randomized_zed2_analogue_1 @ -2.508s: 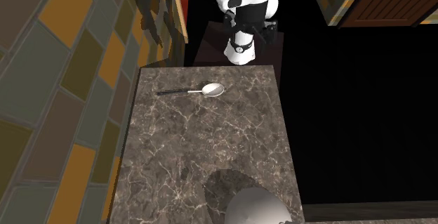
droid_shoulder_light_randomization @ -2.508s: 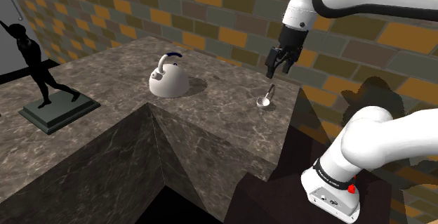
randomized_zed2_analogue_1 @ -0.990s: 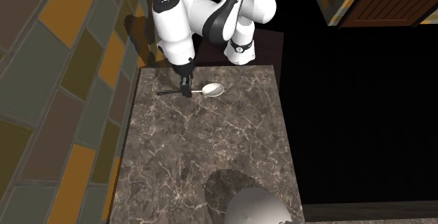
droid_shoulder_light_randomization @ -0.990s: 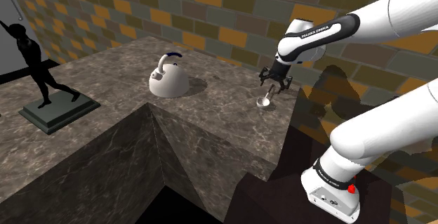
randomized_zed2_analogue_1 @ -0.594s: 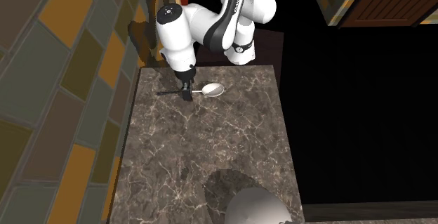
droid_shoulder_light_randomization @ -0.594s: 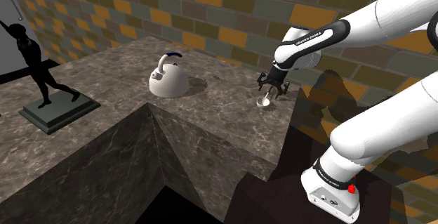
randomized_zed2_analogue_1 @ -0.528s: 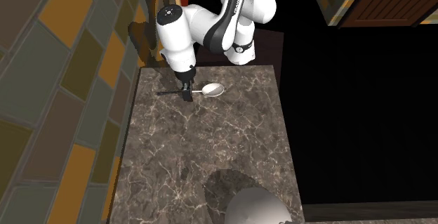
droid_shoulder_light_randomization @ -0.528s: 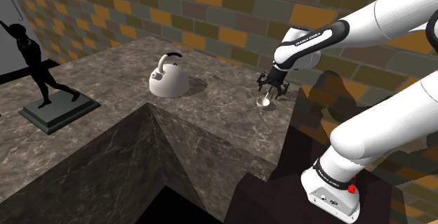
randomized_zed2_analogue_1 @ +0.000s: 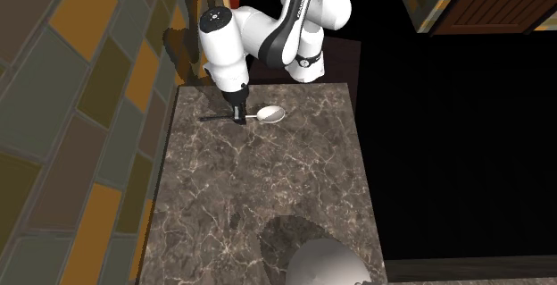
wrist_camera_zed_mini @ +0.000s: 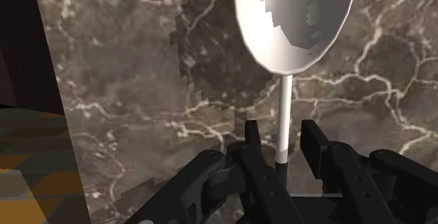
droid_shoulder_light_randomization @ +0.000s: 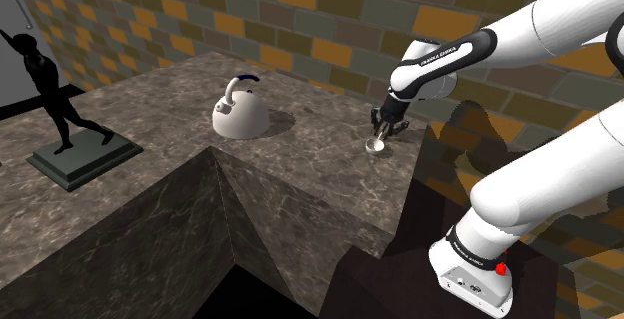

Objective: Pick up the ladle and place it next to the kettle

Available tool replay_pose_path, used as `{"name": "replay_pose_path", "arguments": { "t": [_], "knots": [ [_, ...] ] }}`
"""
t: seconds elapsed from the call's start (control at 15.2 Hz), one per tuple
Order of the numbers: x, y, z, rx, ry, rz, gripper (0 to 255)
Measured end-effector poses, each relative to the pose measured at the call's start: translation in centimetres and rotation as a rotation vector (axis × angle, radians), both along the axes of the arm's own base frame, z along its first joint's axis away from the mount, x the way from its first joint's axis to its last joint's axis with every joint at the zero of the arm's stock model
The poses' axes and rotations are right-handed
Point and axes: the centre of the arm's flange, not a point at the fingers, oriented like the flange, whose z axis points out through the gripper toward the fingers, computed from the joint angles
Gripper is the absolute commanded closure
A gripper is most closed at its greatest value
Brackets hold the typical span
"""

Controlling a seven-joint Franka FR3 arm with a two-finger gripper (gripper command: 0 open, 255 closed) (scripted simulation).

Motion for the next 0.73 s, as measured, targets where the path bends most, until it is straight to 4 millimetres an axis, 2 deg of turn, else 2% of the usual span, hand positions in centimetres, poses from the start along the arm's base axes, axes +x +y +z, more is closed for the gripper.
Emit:
{"name": "replay_pose_path", "arguments": {
  "t": [0.53, 0.73],
  "knots": [
    [0.0, 0.0, 0.0, 0.0, 0.0, 0.0, 255],
    [0.0, 0.0, 1.1, 0.0, 0.0, 0.0, 255]
  ]
}}
